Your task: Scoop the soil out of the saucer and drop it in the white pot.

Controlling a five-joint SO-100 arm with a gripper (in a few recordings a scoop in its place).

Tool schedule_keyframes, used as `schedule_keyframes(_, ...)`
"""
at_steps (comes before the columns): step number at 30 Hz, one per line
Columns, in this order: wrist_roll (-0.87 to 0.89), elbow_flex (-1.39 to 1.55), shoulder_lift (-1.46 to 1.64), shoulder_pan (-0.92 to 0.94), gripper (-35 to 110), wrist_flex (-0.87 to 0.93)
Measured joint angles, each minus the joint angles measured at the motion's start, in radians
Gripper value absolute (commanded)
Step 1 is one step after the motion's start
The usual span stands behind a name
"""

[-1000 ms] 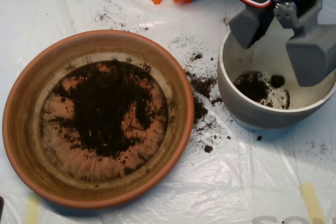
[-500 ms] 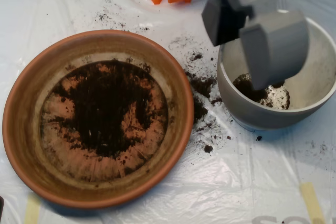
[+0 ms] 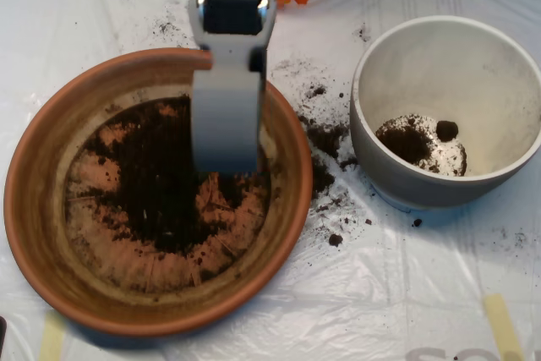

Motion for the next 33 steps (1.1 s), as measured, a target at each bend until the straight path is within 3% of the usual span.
schedule_keyframes(5, 0.008, 0.328, 0.08, 0.103, 41, -0.176)
schedule_keyframes(13, 0.031, 0.581, 0.058, 0.235, 45, -0.37)
schedule_keyframes(23, 0.003, 0.586, -0.169, 0.307, 47, -0.515)
schedule_keyframes(33, -0.031, 0.374, -0.368, 0.276, 49, -0.443)
